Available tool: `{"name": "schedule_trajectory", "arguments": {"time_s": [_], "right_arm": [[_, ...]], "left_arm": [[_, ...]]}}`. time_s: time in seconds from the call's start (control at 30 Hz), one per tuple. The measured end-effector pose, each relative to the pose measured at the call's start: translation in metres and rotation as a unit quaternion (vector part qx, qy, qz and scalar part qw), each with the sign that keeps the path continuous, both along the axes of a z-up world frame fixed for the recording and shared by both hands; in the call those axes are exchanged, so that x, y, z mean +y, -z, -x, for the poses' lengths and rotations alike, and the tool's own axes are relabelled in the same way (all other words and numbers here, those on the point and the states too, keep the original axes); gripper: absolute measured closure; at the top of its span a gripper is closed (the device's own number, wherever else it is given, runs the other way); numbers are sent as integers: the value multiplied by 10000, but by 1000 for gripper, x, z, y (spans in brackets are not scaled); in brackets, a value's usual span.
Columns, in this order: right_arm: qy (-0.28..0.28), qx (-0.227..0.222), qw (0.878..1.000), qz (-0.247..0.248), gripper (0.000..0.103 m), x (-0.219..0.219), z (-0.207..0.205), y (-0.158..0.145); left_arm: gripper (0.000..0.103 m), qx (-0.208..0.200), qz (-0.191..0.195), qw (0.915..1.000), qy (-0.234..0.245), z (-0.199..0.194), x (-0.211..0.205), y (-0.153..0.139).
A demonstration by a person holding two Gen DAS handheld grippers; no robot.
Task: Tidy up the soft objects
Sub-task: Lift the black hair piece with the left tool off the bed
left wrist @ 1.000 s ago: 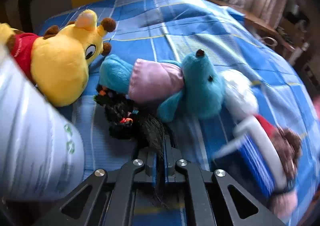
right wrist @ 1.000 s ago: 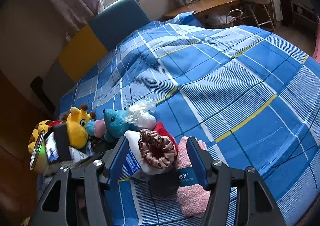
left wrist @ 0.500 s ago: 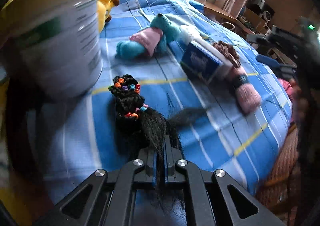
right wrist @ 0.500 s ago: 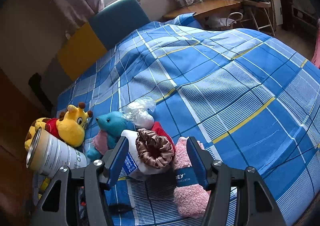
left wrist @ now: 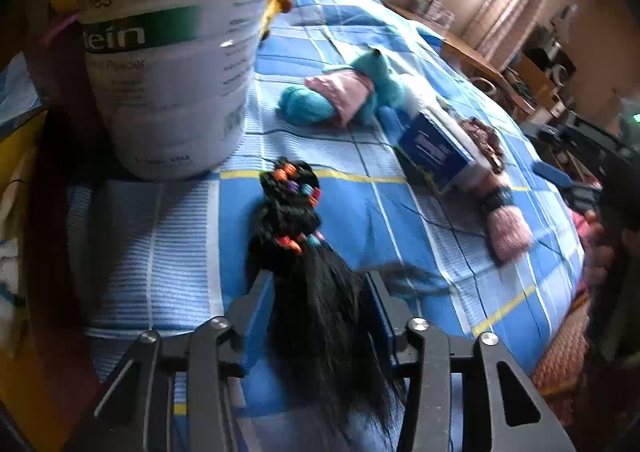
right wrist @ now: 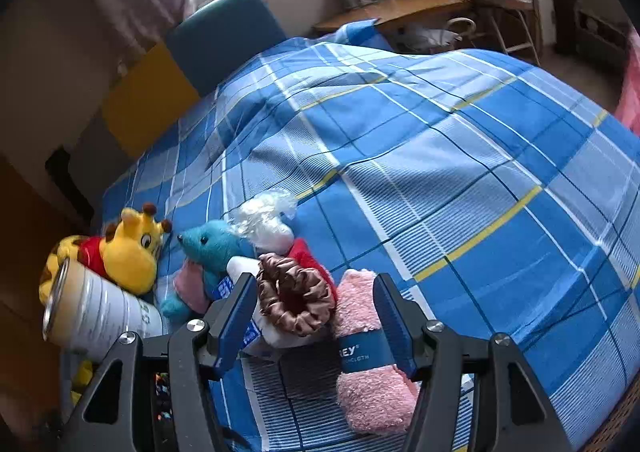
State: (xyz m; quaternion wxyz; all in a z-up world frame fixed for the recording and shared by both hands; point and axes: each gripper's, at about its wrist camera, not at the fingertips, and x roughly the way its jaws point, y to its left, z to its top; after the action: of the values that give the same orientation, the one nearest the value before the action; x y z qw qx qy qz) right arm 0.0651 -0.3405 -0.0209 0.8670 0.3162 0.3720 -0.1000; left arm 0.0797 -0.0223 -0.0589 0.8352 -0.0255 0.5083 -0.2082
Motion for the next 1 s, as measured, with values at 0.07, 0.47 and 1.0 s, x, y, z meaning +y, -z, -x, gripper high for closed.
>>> {"name": "schedule_trajectory", "arguments": {"time_s": [0.07, 0.47, 1.0], "right_arm": [[122, -23, 9998, -128, 42, -7, 2, 2], [-422, -287, 9986, 117, 44, 14, -6, -9], [-2726, 280, 9607, 441, 49, 114, -54, 18]], "left_arm": [[55, 38, -66, 10000, -26, -8, -3, 4], [62, -536, -457, 9974, 123, -7, -7, 27], [73, -617, -232, 9978, 33, -4, 4, 28]]}}
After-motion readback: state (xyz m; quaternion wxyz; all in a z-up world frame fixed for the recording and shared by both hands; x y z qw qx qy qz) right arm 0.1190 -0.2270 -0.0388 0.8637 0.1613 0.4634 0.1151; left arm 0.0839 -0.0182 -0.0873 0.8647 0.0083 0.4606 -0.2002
